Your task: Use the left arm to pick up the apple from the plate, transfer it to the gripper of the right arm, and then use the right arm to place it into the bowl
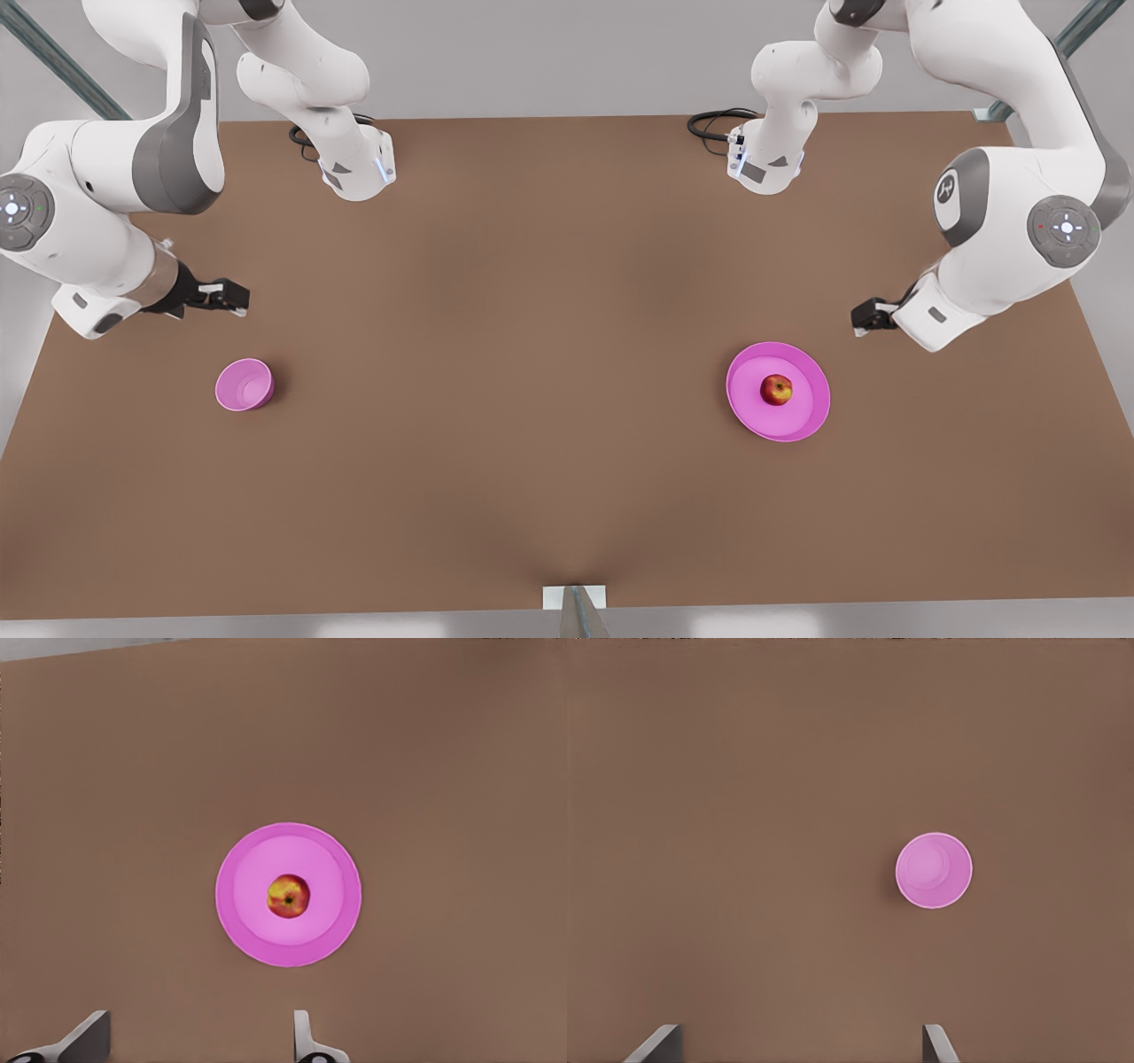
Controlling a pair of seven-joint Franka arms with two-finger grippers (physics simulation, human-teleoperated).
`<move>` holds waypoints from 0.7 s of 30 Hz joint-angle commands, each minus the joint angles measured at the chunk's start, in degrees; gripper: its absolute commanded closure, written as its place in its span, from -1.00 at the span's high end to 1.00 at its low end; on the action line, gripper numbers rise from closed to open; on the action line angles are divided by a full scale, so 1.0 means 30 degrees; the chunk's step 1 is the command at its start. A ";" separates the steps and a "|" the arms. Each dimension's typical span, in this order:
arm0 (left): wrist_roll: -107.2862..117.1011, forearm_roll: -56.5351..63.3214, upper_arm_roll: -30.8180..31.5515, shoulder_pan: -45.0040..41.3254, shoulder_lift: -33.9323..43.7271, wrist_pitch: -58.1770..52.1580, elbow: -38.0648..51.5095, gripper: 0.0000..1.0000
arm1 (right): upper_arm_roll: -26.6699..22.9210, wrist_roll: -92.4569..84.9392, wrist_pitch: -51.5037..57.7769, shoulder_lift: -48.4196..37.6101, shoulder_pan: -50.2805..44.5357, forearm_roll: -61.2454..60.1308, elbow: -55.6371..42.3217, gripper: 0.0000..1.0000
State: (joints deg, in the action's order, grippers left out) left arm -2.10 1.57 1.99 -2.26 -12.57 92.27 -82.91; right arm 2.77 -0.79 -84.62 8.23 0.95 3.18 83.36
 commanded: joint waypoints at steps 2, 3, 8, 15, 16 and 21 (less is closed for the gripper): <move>-0.1031 -0.0025 0.0011 0.0050 -0.0672 0.1265 0.0011 1.00 | 0.0016 -0.0119 -0.0504 -0.0020 0.0005 -0.0007 -0.0014 1.00; 0.1631 -0.0142 0.0040 -0.0330 -0.1667 0.3107 -0.0223 1.00 | -0.0013 -0.0119 -0.0504 -0.0020 0.0005 -0.0007 -0.0014 1.00; 0.6032 -0.1812 0.0040 -0.0419 -0.2810 1.3859 -0.7721 1.00 | -0.0013 -0.0119 -0.0504 -0.0020 0.0034 -0.0007 -0.0014 1.00; 0.6150 -0.1871 0.0040 -0.0536 -0.4540 1.7258 -1.0387 1.00 | -0.0013 -0.0499 -0.0533 0.0096 0.0034 -0.0036 -0.0014 1.00; 0.6150 -0.1871 0.0040 -0.0536 -0.4599 1.7817 -1.0886 1.00 | -0.0013 -0.0500 -0.0533 0.0097 0.0034 -0.0007 -0.0014 1.00; 0.6032 -0.1841 0.0040 -0.0536 -0.5009 1.7906 -1.1122 1.00 | -0.0013 -0.0500 -0.0533 0.0097 0.0005 -0.0007 -0.0014 1.00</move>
State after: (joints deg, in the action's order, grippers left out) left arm 9.18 -4.04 2.11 -3.87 -27.59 140.52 -116.21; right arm 2.72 -1.41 -86.18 8.58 0.98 3.19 83.35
